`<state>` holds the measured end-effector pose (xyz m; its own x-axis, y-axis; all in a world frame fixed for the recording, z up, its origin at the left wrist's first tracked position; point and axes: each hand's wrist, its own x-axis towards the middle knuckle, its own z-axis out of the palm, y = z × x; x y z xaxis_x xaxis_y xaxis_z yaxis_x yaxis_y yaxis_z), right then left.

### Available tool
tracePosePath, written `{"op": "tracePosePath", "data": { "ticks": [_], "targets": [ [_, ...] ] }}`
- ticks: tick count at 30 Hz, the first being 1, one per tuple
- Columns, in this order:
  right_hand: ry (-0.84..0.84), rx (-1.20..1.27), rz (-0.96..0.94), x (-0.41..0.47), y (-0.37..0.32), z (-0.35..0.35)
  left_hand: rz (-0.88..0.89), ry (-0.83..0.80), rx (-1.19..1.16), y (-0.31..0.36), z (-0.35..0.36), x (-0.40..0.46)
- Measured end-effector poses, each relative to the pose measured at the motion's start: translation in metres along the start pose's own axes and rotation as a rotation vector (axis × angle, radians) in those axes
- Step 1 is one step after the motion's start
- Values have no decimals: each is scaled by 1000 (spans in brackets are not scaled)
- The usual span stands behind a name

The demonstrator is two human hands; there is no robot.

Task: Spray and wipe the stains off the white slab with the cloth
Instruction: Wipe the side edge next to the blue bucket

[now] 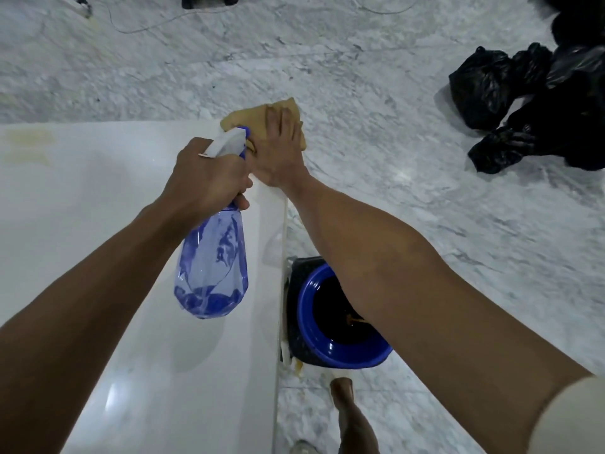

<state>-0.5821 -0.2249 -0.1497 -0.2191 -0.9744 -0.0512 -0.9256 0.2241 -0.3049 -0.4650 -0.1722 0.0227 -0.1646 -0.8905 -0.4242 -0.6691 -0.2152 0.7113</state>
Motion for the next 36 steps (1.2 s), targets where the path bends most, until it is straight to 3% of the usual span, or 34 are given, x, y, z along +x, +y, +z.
{"op": "tracePosePath", "data": {
  "ticks": [22, 36],
  "targets": [
    [4, 40, -45, -117, -25, 14, 5, 35, 93, -44, 8, -91],
    [50, 134, -34, -236, -60, 32, 38, 48, 217, -114, 12, -190]
  ]
}}
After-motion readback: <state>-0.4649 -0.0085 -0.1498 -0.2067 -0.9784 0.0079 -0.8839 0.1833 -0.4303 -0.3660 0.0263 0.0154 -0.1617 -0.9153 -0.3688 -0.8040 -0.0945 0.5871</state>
